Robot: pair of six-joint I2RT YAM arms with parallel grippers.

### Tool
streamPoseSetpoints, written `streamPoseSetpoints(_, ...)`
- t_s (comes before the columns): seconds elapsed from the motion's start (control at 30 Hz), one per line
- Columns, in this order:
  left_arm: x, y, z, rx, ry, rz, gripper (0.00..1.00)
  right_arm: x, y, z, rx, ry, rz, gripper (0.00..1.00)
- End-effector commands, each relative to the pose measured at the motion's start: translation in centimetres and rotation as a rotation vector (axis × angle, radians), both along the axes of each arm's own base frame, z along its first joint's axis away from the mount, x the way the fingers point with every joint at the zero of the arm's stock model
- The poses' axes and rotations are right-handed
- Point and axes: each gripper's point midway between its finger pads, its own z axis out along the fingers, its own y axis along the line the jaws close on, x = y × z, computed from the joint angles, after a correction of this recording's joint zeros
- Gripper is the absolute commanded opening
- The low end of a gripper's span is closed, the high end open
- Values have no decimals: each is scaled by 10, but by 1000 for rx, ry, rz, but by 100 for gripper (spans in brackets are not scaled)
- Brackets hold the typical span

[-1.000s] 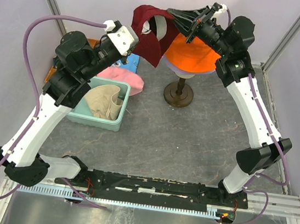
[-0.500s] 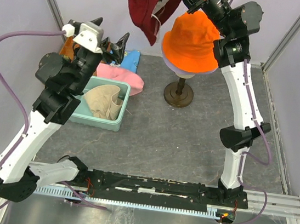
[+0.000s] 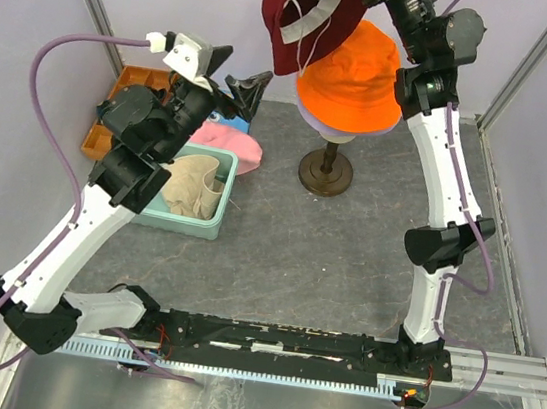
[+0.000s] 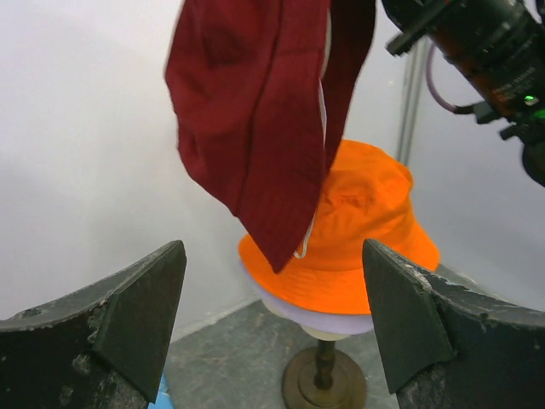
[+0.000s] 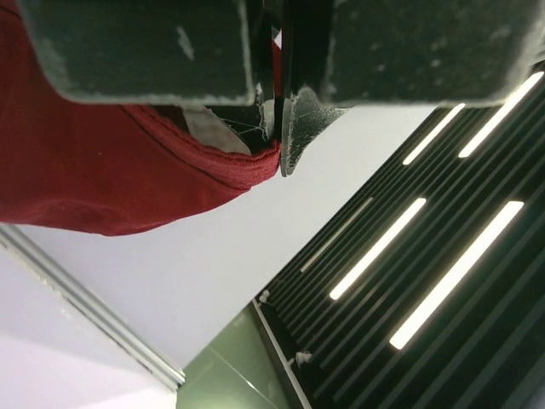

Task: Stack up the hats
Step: Stack the hat on the hat.

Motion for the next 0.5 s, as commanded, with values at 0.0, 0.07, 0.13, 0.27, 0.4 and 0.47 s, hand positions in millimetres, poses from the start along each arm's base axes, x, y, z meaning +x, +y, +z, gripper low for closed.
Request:
streamPoseSetpoints(0.0,-12,-20,15,-114,9,-148,89,-15,-18,30,94,-145,-59,0)
streamPoseSetpoints(0.07,-5,-20,7,-190,68,-138,93,-16,-18,31,95,-153,-62,0)
streamPoseSetpoints(0.13,4,-10,-2,-311,113,-88,99,-20,-21,35,100,-168,-65,0)
streamPoseSetpoints(0.27,8,0,-6,-493,109,-79,99,-26,-20,36,75,-186,-69,0)
streamPoseSetpoints(0.4,16,-17,-4,-507,149,-142,99,-28,-18,34,52,-184,-64,0)
streamPoseSetpoints(0.47,21,-20,-5,-514,147,-139,99,-30,-18,35,57,-187,-57,0)
